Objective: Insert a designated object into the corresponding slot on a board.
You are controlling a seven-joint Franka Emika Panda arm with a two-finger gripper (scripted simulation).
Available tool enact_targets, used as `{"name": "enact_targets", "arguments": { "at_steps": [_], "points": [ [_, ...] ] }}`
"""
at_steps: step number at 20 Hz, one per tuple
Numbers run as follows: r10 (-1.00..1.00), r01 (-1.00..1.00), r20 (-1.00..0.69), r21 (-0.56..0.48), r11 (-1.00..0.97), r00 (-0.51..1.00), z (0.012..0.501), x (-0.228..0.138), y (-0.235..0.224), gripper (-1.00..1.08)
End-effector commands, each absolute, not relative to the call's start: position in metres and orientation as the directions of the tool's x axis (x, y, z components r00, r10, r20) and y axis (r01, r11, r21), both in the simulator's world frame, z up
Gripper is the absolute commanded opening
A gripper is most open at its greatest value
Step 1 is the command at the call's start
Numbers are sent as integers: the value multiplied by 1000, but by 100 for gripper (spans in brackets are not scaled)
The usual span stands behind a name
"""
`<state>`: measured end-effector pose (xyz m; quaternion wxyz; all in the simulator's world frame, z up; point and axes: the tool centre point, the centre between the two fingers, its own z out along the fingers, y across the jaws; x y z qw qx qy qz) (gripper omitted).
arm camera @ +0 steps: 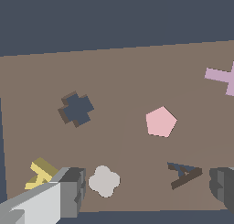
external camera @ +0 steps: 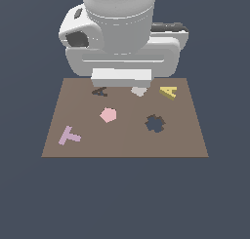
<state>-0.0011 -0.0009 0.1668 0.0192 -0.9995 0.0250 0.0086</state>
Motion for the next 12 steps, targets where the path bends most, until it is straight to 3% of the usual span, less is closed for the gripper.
{"name": "enact_targets", "arguments": {
  "at_steps": [1, 12],
  "points": [
    [-50, -50, -18, -38, -998, 999, 167, -1, -1, 100],
    [68, 68, -14, -36, -997, 998, 156, 1, 16, 100]
  ]
}}
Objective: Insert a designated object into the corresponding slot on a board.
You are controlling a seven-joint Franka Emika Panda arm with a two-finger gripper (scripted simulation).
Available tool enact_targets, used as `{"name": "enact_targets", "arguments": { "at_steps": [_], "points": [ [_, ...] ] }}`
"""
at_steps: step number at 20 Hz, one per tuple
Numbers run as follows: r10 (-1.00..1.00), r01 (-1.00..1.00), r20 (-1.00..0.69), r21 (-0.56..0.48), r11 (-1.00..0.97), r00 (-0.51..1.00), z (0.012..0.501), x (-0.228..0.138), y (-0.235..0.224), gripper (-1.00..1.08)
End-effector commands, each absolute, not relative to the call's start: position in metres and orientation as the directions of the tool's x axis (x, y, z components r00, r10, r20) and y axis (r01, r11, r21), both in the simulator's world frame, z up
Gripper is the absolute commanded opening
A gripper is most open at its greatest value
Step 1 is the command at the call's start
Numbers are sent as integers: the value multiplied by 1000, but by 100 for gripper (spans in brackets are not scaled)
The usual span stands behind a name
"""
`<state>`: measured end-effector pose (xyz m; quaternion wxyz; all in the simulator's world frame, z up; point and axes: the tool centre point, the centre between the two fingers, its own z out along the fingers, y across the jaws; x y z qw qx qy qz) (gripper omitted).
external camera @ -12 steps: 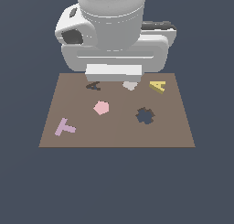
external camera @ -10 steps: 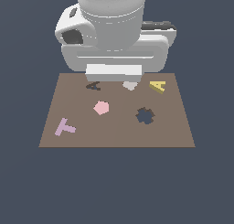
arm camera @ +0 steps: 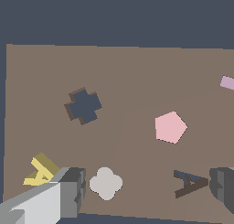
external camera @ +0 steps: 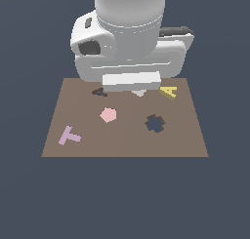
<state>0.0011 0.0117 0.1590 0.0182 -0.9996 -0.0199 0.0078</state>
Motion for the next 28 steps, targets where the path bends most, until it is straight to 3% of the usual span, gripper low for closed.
{"name": "enact_targets", "arguments": {
  "at_steps": [1, 11, 19, 28],
  "points": [
    [91, 90, -14, -36, -995, 996, 154, 2, 19, 100],
    [422, 422, -5, -28, -906, 907, 124, -4, 69, 100],
    [727, 727, 1, -17, -687, 687, 89, -29, 118, 100],
    [894, 894, 2, -6, -447, 447, 62, -60, 147, 100]
  ]
}}
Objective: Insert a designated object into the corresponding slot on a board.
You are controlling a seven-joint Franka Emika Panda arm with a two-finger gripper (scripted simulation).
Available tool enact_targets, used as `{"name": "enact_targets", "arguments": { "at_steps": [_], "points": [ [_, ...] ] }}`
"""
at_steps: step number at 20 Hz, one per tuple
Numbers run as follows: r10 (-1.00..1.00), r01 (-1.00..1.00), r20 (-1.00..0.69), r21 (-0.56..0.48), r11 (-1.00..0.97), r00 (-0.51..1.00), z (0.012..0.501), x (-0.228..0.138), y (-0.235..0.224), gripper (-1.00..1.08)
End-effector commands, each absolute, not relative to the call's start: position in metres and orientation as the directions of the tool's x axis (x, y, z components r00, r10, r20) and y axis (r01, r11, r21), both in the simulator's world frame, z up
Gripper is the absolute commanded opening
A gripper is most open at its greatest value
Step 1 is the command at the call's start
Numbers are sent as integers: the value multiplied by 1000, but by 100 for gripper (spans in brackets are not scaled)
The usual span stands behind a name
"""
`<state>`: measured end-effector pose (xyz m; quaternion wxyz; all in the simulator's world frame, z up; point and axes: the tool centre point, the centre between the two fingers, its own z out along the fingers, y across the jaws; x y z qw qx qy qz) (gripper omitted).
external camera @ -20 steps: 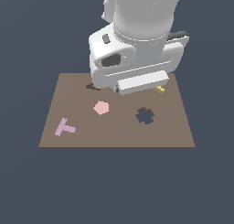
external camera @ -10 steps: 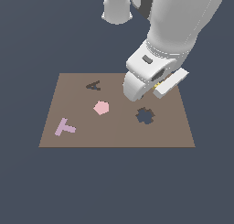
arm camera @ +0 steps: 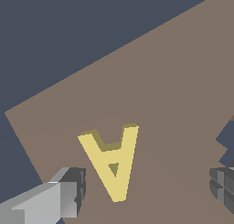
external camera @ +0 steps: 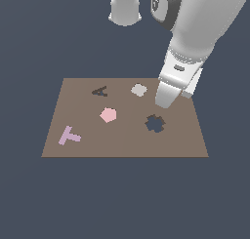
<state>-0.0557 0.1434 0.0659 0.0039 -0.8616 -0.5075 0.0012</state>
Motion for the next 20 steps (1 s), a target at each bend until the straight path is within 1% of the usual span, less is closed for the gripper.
{"name": "enact_targets", "arguments": {
  "at_steps": [1, 8, 16, 20],
  "points": [
    [904, 904, 2, -5, -427, 427, 60, -63, 148, 100],
    [942, 942, 1, -1, -336, 337, 50, -76, 154, 100],
    [943, 943, 0, 0, -334, 334, 50, -76, 154, 100],
    [943, 943, 0, 0, -334, 334, 42, -76, 154, 100]
  ]
}}
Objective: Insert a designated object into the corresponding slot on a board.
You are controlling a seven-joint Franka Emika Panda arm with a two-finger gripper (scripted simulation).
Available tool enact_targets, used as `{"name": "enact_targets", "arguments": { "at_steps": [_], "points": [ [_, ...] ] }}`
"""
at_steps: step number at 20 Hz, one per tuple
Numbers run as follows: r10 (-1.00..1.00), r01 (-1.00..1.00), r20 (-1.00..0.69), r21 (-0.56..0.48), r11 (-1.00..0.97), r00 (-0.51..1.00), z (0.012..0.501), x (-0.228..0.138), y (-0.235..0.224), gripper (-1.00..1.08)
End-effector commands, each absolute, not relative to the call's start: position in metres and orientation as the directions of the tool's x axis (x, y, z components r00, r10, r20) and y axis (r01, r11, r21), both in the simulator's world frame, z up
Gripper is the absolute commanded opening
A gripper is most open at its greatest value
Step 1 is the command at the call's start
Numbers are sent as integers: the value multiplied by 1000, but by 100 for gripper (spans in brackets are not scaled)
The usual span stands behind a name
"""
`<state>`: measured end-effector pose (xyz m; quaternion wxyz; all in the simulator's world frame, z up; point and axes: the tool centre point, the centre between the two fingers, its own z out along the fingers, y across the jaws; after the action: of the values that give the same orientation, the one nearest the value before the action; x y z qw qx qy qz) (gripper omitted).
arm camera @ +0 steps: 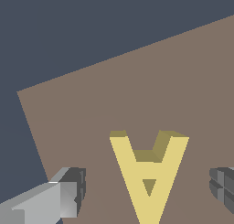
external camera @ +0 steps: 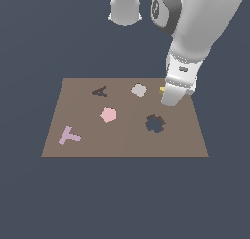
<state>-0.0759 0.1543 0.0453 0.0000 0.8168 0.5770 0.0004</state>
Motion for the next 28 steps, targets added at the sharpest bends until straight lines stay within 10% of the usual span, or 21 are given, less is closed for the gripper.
{"name": "enact_targets", "arguments": {
  "at_steps": [1, 6, 7, 28],
  "points": [
    [943, 943, 0, 0, -334, 334, 38, -76, 154, 100],
    [942, 942, 0, 0, -335, 335, 30, -76, 154, 100],
    [942, 942, 0, 0, -335, 335, 30, -76, 154, -100],
    [947, 947, 0, 0, -321, 321, 33, -79, 146, -100]
  ]
}}
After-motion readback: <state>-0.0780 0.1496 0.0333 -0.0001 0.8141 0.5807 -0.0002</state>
